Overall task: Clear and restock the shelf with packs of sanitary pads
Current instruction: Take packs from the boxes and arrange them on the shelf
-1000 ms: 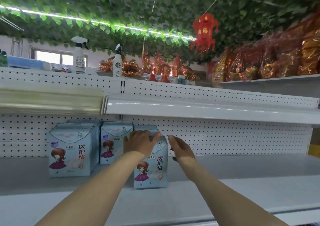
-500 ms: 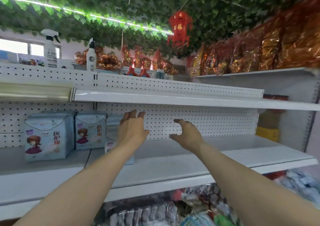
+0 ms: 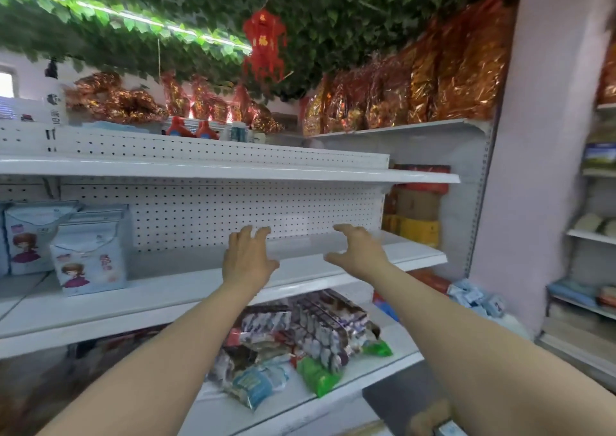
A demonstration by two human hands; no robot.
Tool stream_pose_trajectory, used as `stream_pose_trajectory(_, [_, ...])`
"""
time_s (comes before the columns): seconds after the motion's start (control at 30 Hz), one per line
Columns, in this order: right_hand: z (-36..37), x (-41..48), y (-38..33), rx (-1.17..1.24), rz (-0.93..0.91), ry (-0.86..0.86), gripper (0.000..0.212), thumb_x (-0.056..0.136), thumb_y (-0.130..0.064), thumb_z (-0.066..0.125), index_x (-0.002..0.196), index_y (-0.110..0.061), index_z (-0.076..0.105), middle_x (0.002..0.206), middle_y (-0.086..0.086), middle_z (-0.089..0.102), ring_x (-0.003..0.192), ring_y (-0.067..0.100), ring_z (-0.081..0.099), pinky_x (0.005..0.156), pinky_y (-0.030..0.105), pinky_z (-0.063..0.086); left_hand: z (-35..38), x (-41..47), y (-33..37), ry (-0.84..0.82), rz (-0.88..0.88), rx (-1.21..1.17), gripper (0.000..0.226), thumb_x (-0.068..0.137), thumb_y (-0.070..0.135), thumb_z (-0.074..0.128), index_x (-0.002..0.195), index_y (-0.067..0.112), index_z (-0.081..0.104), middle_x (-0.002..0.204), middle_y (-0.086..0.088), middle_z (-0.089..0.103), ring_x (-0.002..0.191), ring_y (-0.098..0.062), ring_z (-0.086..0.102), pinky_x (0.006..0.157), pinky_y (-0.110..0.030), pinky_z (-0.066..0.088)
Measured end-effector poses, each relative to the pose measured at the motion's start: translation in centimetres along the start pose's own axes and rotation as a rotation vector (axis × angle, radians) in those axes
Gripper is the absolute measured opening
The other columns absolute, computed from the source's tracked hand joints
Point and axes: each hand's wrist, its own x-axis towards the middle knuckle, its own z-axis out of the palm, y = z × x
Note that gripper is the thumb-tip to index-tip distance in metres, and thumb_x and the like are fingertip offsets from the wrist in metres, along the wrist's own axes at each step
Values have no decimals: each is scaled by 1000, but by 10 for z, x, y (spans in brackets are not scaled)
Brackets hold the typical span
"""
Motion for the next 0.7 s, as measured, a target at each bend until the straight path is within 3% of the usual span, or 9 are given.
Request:
stream_pose_trajectory(0.2, [-70, -49, 100, -100, 75, 56, 76, 88, -40, 73, 153, -23, 37, 152, 11, 42, 138, 30, 41, 106, 41, 41, 43, -34, 114, -25, 98, -125, 71, 89, 33, 72, 151, 25, 37, 158, -8, 29, 146, -28, 21, 109, -45, 37])
stream_pose_trajectory(0.33, [-101, -87, 159, -122, 158, 99, 75, 84, -43, 75, 149, -20, 45, 141, 12, 54, 129, 30, 49, 101, 40, 45, 77, -56, 174, -44, 136, -160, 63, 93, 42, 63, 149, 24, 39, 155, -7, 34, 143, -29, 25, 107, -46, 41])
stream_pose_trajectory(0.5, [-122, -113, 235, -67, 259, 144, 87, 70, -74, 55, 143, -27, 51, 137, 7, 59, 126, 30, 54, 103, 43, 48, 113, -73, 242, -92, 168, -200, 56, 97, 49, 53, 146, 24, 44, 152, -5, 39, 139, -29, 30, 102, -45, 43])
stream_pose_trajectory(0.7, [-144, -138, 290, -39, 390, 152, 62, 92, -46, 65, 146, -20, 48, 141, 11, 52, 131, 29, 48, 107, 39, 42, 162, -73, 303, -152, 219, -233, 53, 97, 50, 50, 143, 23, 47, 150, -6, 42, 137, -28, 33, 104, -46, 43])
